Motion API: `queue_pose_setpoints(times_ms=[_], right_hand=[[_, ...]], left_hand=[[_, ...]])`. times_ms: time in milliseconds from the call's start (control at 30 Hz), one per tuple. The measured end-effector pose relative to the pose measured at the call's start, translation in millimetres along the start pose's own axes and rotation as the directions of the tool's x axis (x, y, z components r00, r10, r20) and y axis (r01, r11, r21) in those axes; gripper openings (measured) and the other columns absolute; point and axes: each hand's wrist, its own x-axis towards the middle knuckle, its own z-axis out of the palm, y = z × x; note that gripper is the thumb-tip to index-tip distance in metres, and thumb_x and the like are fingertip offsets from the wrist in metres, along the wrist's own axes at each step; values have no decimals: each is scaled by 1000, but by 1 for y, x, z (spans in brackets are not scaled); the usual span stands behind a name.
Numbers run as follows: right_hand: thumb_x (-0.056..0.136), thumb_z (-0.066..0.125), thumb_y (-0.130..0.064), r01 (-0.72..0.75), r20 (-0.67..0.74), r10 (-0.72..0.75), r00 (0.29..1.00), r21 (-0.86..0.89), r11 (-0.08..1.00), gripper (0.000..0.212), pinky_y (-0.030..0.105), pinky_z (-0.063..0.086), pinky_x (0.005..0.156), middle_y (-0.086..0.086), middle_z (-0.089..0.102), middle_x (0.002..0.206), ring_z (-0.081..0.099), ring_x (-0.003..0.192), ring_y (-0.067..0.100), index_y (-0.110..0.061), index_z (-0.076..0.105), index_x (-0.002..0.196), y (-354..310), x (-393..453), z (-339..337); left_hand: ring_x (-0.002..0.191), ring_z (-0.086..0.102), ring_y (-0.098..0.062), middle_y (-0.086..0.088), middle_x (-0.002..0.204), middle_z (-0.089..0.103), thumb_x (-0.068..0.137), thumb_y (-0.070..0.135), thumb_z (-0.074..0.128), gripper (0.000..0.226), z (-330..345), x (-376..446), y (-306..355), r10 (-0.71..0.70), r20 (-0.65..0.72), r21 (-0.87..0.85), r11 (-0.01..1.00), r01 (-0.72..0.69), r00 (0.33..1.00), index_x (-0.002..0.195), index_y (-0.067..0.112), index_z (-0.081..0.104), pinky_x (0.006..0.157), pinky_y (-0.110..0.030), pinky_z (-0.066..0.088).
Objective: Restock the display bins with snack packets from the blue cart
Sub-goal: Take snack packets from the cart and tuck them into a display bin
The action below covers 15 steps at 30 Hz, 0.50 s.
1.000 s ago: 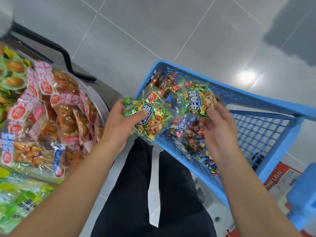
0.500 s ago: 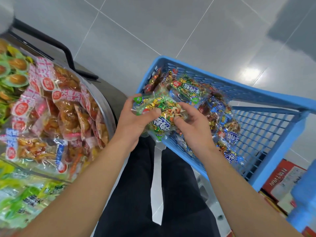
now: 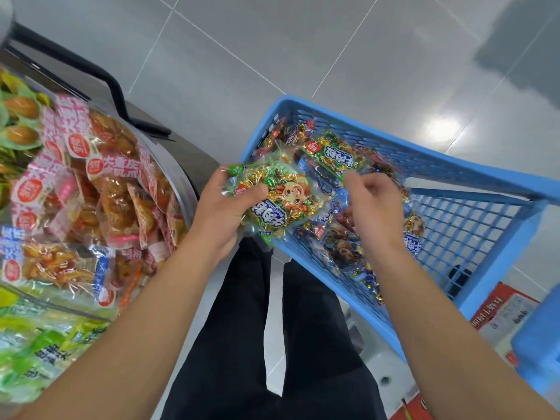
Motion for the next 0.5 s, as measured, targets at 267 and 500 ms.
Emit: queue_pose_setpoints(times_ms=[267,500], right_hand=[[86,75,-34,-449,43,452,891,227,864,28,29,43,50,6,70,76,53,50,13,-9,60,88,-4,48,15],[88,72,-11,-376,90,373,924,407,833,15,26,56,69,9,69,100,68,80,18,-7,64,100,-5,-11,-30]], left_hand=[[95,74,-24,-2,100,77,80,1,76,35,-8,-6,5,22,-38,-24,999,-23,999,104,22,63,75,-41,62],[92,73,-23,-2,98,76,86,-3,69,31,-11,-40,31,42,-37,-54,998,-44,998,103,22,62,76,-39,60]])
